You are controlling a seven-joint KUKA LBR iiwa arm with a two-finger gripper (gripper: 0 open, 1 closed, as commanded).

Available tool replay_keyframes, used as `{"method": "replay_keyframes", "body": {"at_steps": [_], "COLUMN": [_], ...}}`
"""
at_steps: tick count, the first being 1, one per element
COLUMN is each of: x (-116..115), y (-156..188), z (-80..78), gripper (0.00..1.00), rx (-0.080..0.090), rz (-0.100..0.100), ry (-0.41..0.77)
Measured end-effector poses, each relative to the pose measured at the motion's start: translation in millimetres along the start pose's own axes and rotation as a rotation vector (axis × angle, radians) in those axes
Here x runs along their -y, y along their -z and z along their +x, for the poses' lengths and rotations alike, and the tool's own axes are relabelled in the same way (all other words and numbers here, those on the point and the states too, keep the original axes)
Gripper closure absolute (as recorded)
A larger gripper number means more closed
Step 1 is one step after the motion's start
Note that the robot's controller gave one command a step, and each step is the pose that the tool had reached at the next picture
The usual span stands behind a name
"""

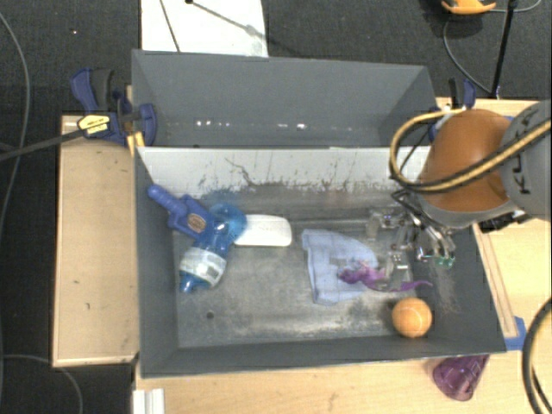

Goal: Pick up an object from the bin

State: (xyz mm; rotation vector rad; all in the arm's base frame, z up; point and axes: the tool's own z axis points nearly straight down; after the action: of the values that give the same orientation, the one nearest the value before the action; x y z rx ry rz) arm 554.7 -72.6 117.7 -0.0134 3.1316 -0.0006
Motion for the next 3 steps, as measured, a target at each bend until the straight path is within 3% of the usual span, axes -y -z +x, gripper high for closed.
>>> {"method": "replay_keyframes", "body": {"at_steps": [1, 2, 3], "x": [8, -4, -29], "y": [-36, -43, -47], "z": [-6.8, -4.1, -12.4], "gripper": [0.0, 0.0, 1.0], "rx": [-0.003, 0.0, 0.001], "rz": [-0.001, -0.001, -0.002], "ry": [0.01, -0.079, -0.073]}}
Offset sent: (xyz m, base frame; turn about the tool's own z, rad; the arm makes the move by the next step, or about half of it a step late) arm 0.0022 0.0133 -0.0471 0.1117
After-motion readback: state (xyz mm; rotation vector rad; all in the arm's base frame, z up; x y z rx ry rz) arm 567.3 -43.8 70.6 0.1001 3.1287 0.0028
